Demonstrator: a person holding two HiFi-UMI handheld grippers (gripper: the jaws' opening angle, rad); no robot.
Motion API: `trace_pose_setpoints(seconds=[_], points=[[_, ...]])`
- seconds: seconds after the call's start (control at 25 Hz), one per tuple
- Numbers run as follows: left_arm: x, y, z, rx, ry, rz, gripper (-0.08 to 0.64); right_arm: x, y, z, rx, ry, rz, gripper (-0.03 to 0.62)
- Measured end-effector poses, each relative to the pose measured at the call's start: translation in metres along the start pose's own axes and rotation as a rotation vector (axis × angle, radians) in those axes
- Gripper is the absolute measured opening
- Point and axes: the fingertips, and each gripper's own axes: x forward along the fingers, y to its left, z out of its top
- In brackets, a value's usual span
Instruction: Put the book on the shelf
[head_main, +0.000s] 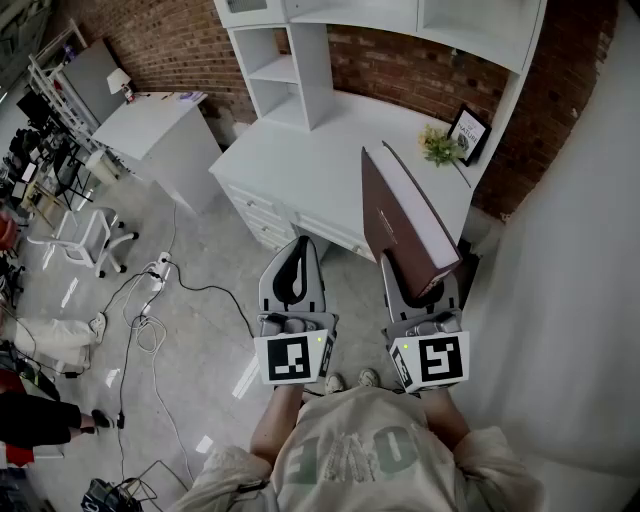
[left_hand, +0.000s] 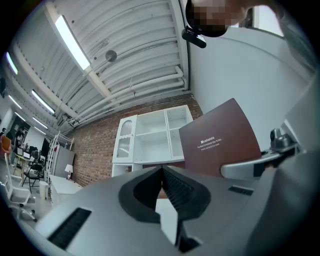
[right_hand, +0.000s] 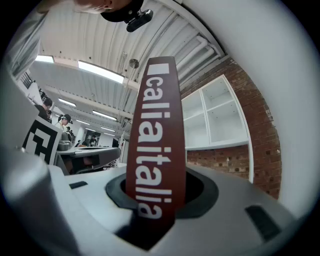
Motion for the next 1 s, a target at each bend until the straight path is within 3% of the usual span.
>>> trace_pose_setpoints(seconds=[0.28, 0.48, 0.56, 0.72, 1.0], points=[[-0.005, -0.001, -0.003, 0.004, 0.000, -0.021, 0.014, -0.002, 0.001, -0.007, -0.010, 0.005, -0.013, 0.152], [-0.005, 0.012, -0.003, -0.005, -0.008, -0.031, 0.013, 0.007, 0.017, -0.008, -0.109, 0.035, -0.036, 0.152], [-0.003, 0.018, 0.001, -0.016, -0.021, -0.035, 0.012, 0.012, 0.024, -0.006, -0.078, 0.043, -0.032, 0.152], [-0.002, 0.037, -0.007, -0.010, -0.007, -0.045, 0.012, 0.023, 0.025, 0.000, 0.078, 0.001, -0.039, 0.152], [0.014, 0.068, -0.021, -0.031, 0.011, -0.064, 0.014, 0.057, 0.029, 0.001, 0.036, -0.012, -0.102, 0.152]])
